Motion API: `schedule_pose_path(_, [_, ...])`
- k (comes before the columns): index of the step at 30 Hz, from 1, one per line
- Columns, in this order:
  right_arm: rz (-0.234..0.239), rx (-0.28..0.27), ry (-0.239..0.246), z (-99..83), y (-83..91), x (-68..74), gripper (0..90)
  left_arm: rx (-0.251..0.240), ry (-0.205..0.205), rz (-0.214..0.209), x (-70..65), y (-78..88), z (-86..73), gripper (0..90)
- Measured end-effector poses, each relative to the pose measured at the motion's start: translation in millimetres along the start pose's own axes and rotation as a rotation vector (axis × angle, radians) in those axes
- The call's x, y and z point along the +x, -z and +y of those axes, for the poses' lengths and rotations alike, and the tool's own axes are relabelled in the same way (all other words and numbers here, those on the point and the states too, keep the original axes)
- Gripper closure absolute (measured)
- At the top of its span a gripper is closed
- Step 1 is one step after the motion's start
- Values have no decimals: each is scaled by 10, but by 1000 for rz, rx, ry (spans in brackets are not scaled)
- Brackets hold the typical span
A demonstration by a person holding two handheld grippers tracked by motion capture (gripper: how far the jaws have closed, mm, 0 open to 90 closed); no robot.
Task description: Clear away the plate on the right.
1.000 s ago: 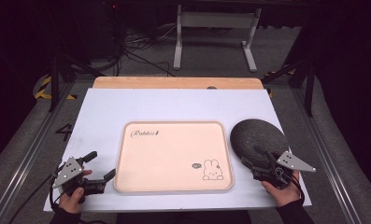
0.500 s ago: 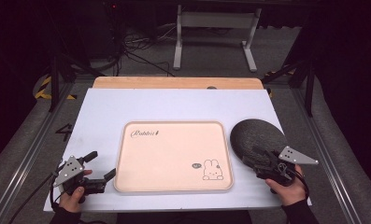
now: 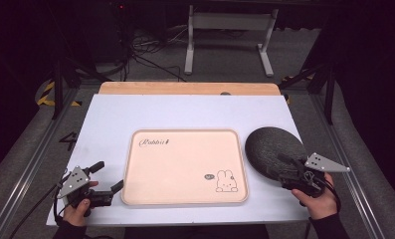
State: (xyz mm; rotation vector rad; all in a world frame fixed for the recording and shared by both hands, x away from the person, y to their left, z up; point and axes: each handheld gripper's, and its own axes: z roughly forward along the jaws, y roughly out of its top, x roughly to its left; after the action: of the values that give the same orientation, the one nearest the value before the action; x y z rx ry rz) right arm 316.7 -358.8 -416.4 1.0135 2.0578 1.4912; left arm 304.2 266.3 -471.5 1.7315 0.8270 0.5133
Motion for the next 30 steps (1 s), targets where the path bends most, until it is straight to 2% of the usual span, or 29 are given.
schedule_pose_path(1, [-15, 13, 44, 17, 37, -4, 316, 3, -3, -1, 0, 0, 0, 37])
schedule_pose_path(2, [-23, 19, 60, 25, 59, -9, 316, 3, -3, -1, 0, 0, 0, 37])
schedule_pose_path(9, [-52, 59, 115, 19, 190, -85, 302, 5, -4, -4, 1, -4, 2, 38])
schedule_pose_path(12, [-63, 83, 130, 25, 239, -127, 303, 9, -5, -4, 2, -6, 4, 38])
schedule_pose_path(18, [-68, 98, 128, 39, 307, -193, 301, 10, -6, -6, 3, -8, 5, 39])
schedule_pose_path(22, [-82, 105, 146, 42, 341, -205, 299, 13, -8, -6, -5, -9, 4, 39])
schedule_pose_path(25, [-99, 112, 206, 26, 372, -217, 299, 17, -14, -9, -6, -9, 6, 39])
schedule_pose_path(29, [-117, 131, 330, -41, 387, -258, 296, 17, -12, -8, -7, -12, 6, 39])
schedule_pose_path(30, [-116, 138, 339, -60, 389, -272, 300, 19, -10, -8, -9, -11, 6, 39])
